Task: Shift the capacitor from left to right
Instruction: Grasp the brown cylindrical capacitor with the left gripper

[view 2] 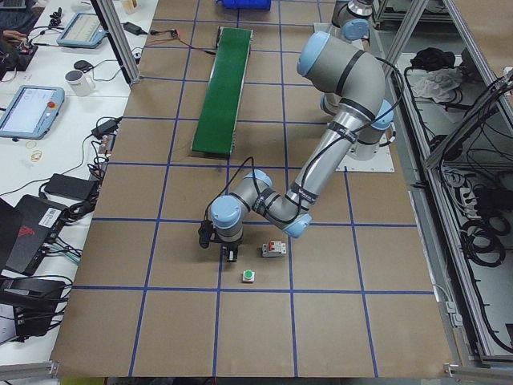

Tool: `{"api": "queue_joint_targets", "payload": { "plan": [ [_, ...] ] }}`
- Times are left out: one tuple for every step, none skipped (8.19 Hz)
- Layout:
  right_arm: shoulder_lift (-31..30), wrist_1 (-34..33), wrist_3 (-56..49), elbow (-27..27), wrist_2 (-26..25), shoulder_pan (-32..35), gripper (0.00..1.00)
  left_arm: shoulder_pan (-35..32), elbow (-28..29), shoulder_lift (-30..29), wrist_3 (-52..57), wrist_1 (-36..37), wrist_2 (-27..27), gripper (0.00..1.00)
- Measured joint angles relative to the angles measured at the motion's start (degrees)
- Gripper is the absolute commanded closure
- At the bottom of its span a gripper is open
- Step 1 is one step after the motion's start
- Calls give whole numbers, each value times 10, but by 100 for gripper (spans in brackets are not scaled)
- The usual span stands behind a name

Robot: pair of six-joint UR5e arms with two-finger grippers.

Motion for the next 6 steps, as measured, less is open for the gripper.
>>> {"api": "queue_joint_targets", "payload": {
  "plan": [
    [0,0,0,0,0,0,0,0,0,0,0,0,3,68],
    [0,0,0,0,0,0,0,0,0,-1,0,-1,5,72],
    [-1,-1,0,0,0,1,0,0,0,-1,0,-1,5,72],
    [-1,-1,0,0,0,1,0,0,1,-1,-2,-1,5,78],
    [-1,-1,0,0,0,1,0,0,1,-1,-3,-1,5,87],
    [-1,-1,0,0,0,1,0,0,1,0,-4,-2,5,93]
  ]
}}
